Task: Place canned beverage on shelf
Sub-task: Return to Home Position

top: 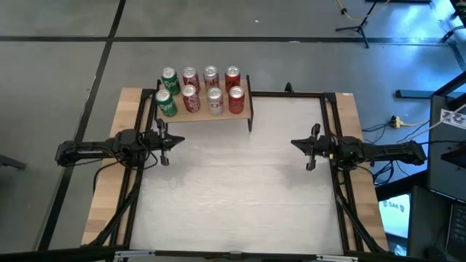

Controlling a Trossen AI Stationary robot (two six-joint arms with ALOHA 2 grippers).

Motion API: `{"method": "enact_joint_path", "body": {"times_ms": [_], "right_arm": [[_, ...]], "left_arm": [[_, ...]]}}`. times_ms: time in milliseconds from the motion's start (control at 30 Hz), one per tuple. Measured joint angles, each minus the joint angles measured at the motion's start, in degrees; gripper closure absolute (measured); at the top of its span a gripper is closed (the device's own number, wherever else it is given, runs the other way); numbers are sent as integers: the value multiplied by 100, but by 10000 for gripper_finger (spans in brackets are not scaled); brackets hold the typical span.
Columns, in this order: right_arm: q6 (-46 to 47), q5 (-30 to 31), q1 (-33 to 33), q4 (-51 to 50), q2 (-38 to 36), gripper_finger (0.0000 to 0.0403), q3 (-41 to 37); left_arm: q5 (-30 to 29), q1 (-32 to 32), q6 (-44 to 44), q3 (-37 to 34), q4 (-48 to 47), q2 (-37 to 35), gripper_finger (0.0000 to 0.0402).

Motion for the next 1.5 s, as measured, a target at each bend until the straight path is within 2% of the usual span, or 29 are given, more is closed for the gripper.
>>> {"method": "enact_joint_path", "body": {"times_ms": [267, 600, 1500], "right_arm": [[-262, -2, 0, 155, 0, 402, 0], [-30, -9, 0, -505, 2, 402, 0], [194, -33, 0, -568, 9, 402, 4]], "left_arm": [[21, 202, -66, 0, -4, 17, 401], [38, 203, -68, 0, -4, 17, 401], [38, 203, -61, 2, 0, 17, 401]]}}
